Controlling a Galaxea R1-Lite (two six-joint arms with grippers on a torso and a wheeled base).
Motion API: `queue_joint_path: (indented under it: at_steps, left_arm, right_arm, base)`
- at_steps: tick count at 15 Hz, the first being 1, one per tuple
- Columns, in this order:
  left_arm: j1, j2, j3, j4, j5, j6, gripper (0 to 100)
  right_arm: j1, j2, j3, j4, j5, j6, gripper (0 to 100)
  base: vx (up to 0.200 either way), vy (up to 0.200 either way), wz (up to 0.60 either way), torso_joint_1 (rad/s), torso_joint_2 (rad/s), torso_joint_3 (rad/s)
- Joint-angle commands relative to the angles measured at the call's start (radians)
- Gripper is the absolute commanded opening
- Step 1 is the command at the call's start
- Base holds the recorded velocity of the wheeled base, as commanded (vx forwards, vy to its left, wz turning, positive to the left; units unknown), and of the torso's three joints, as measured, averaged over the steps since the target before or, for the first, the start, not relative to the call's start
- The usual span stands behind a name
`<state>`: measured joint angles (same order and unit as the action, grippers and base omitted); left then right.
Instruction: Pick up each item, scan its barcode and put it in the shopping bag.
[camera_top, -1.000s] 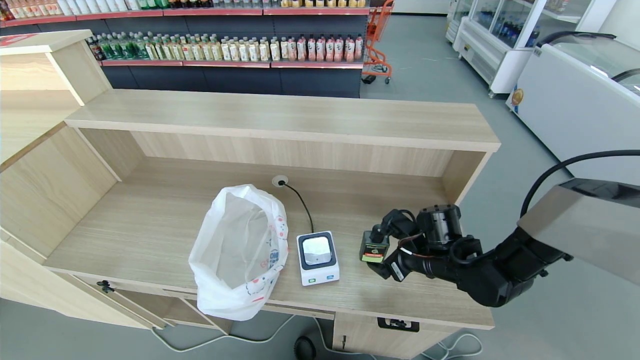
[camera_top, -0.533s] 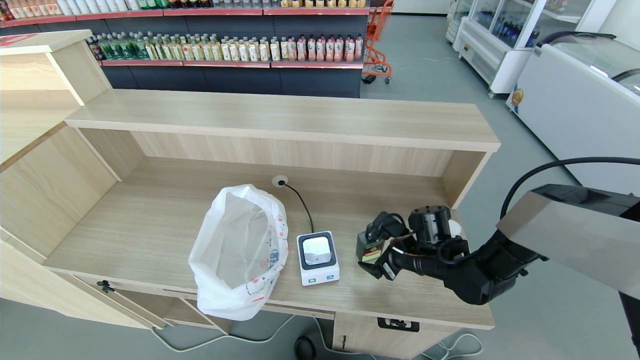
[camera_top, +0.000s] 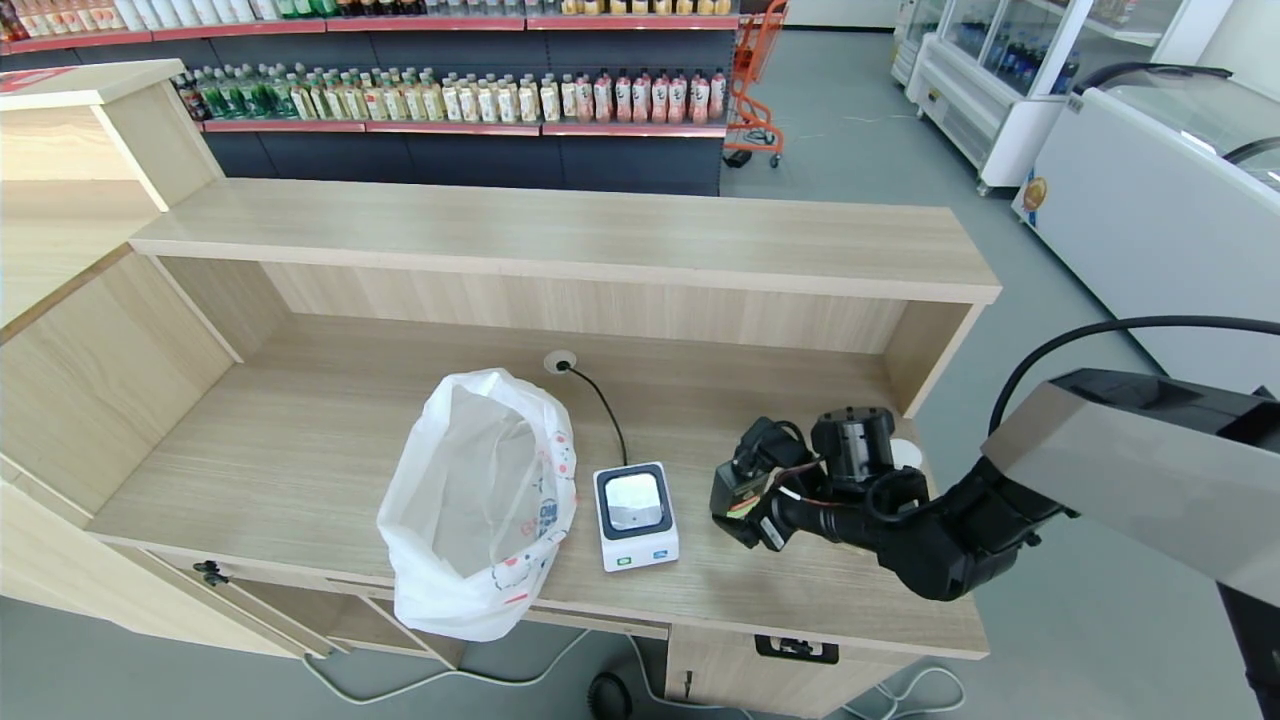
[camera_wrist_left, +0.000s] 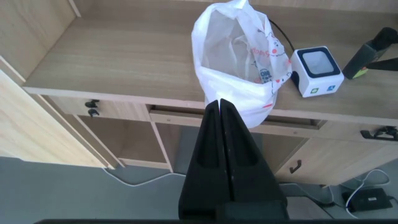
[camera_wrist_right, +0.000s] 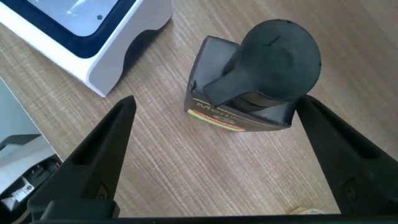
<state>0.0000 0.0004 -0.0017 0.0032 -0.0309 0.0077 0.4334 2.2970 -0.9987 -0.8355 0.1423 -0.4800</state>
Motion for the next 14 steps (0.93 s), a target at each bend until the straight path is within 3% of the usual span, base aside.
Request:
queue_joint_path:
  at_steps: [1, 7, 9, 14]
  left_arm:
    - [0.000, 0.001, 0.000, 0.000, 0.000, 0.000, 0]
    - [0.000, 0.001, 0.000, 0.000, 0.000, 0.000, 0]
    - [0.000, 0.001, 0.000, 0.000, 0.000, 0.000, 0]
    - [0.000, 0.001, 0.000, 0.000, 0.000, 0.000, 0]
  right_arm:
    - [-0.001, -0.008, -0.028, 0.003, -0.001, 0.003, 100]
    - [-0.027, -0.053, 0.034, 0.013, -0.015, -0.091, 100]
    - [-0.035, -0.064, 0.042, 0.062, -0.101, -0.132, 100]
    - [-0.002, -0.027, -0.032, 0.085, -0.101, -0.124, 100]
  base:
    - [0.000, 0.000, 0.00, 0.000, 0.00, 0.000]
    - [0.000, 0.000, 0.00, 0.000, 0.00, 0.000]
    - [0.000, 0.000, 0.00, 0.000, 0.00, 0.000]
    - [0.000, 0.000, 0.00, 0.000, 0.00, 0.000]
